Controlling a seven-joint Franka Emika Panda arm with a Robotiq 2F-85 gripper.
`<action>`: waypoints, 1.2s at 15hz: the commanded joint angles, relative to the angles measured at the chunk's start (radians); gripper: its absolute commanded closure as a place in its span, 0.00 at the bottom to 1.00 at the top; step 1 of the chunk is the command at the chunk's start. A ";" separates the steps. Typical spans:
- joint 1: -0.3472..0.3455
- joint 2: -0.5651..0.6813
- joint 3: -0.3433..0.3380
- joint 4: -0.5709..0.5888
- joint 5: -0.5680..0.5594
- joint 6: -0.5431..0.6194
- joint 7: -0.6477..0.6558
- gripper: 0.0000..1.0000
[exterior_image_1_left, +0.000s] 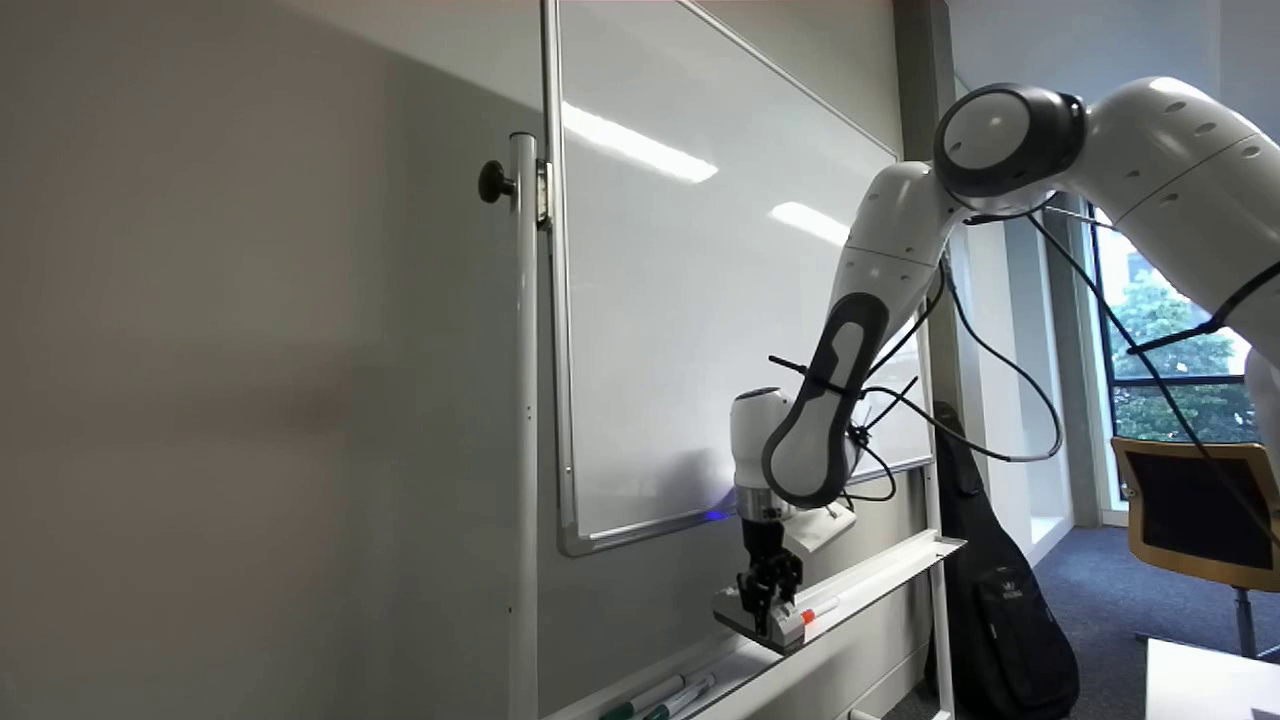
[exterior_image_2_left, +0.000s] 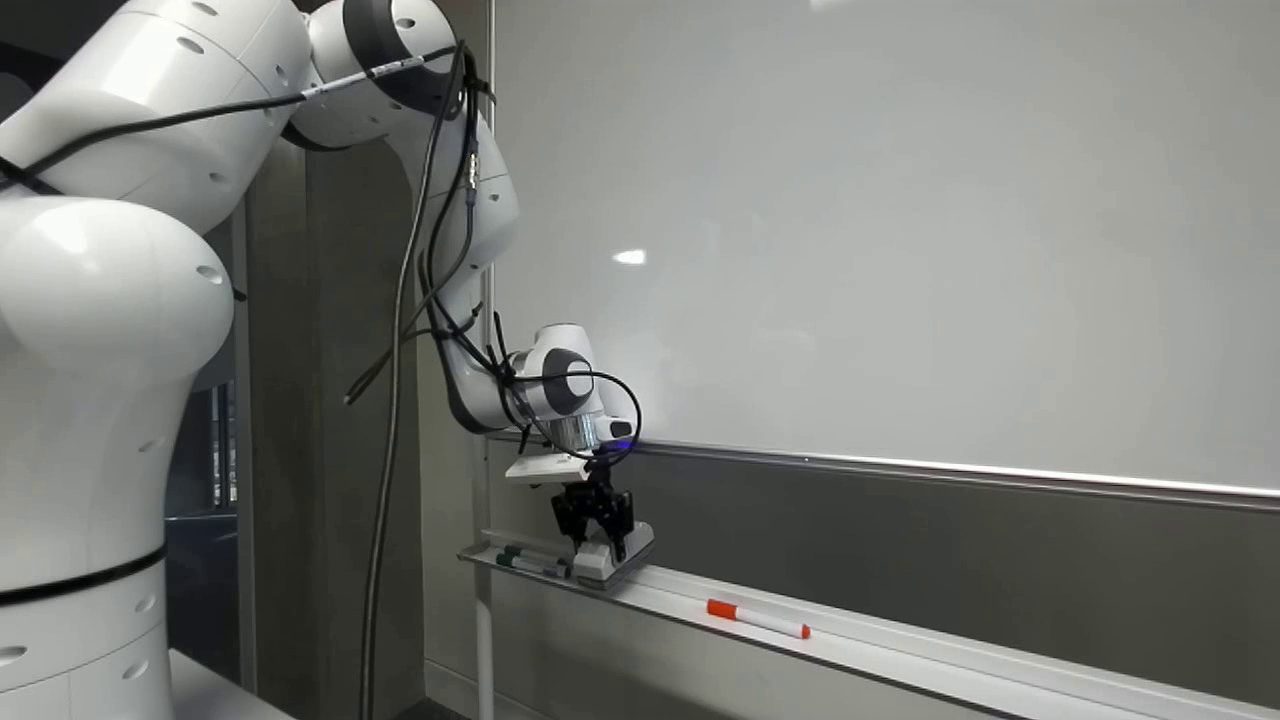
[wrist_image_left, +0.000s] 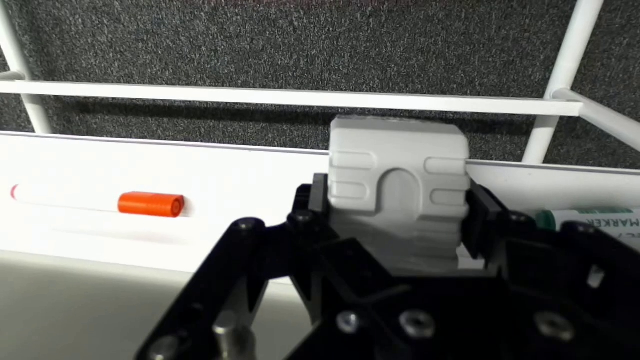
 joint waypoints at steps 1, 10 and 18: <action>0.004 0.021 -0.004 0.006 0.005 0.002 -0.009 0.62; 0.001 0.033 0.000 0.009 0.012 -0.009 -0.015 0.20; -0.003 0.032 0.003 0.010 0.017 -0.013 -0.018 0.24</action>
